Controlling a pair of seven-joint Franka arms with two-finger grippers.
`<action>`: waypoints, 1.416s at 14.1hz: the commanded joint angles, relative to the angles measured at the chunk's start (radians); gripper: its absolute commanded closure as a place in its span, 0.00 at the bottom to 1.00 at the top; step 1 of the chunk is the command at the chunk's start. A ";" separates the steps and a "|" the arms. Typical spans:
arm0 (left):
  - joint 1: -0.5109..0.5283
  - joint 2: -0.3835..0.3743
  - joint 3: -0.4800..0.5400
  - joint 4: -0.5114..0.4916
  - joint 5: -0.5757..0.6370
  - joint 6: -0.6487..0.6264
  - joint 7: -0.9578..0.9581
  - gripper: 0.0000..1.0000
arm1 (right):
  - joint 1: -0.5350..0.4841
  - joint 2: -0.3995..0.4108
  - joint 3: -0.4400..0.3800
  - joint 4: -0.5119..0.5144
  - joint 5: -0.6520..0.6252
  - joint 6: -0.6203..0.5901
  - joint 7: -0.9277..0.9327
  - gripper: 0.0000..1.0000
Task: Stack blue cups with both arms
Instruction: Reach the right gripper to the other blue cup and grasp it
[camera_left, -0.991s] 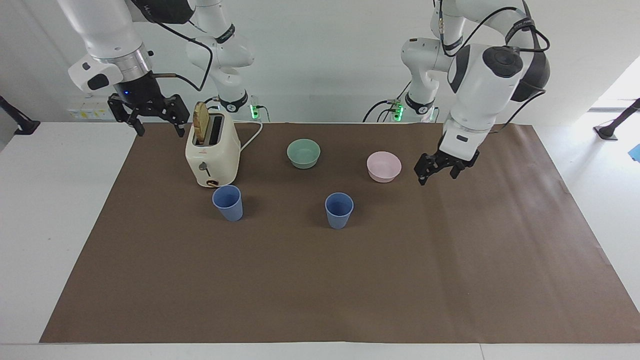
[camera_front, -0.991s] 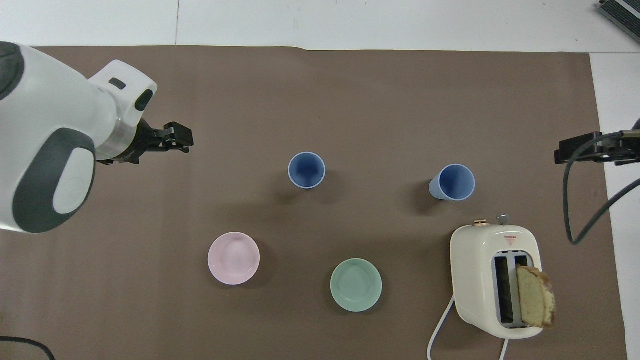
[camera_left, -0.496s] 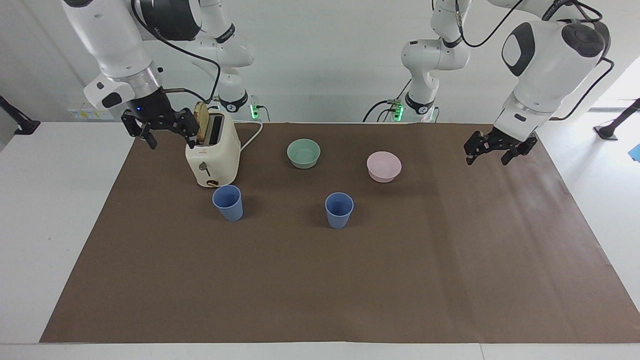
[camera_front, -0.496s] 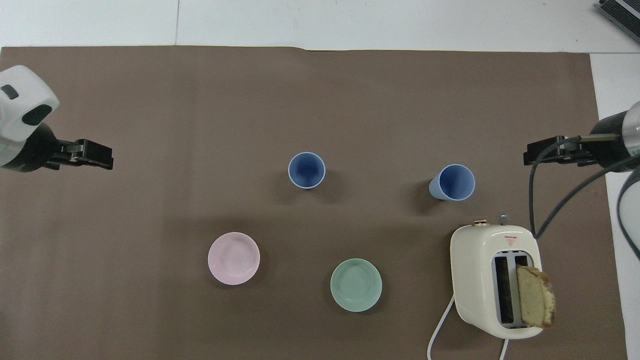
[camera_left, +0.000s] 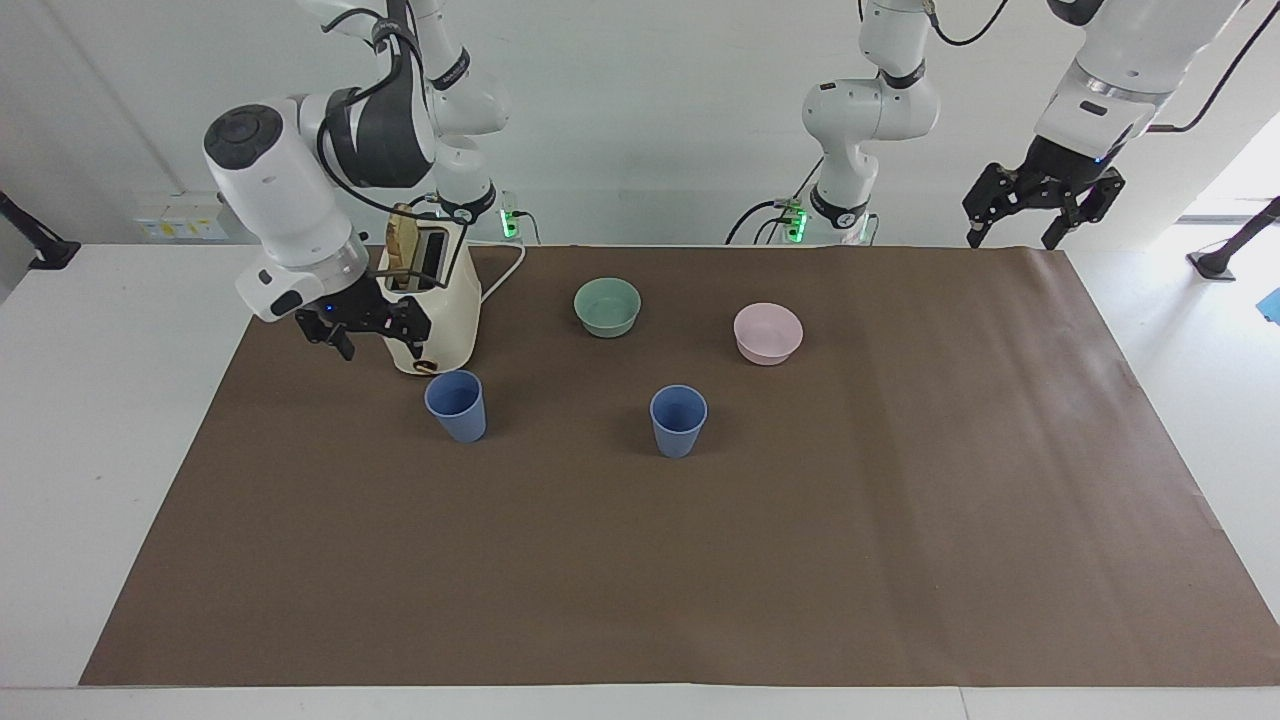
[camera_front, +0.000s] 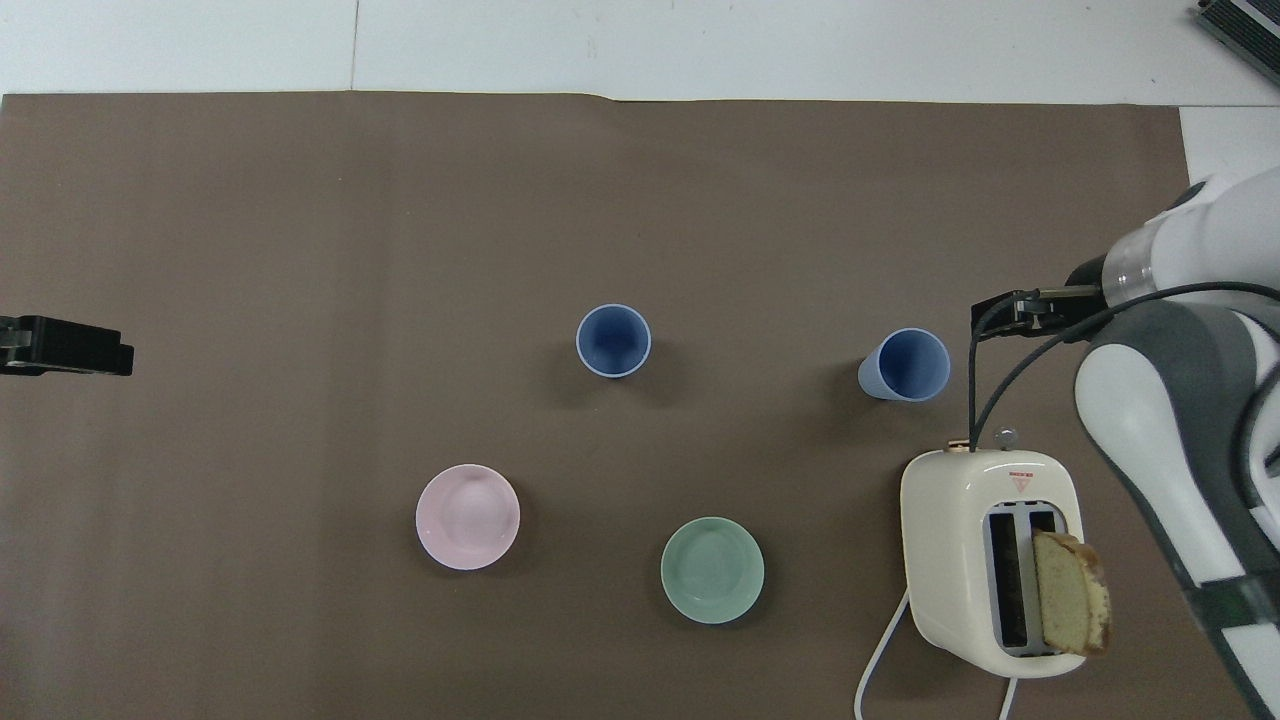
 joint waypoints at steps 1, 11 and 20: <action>0.009 0.012 -0.012 0.018 0.009 -0.034 0.001 0.00 | 0.021 0.024 0.000 -0.031 0.019 0.083 0.014 0.00; 0.008 -0.012 -0.011 0.021 0.008 -0.077 0.003 0.00 | 0.041 0.080 0.000 -0.153 0.019 0.190 -0.002 0.00; 0.011 -0.012 -0.011 0.022 0.006 -0.077 0.003 0.00 | 0.036 0.086 0.000 -0.154 0.019 0.219 -0.095 1.00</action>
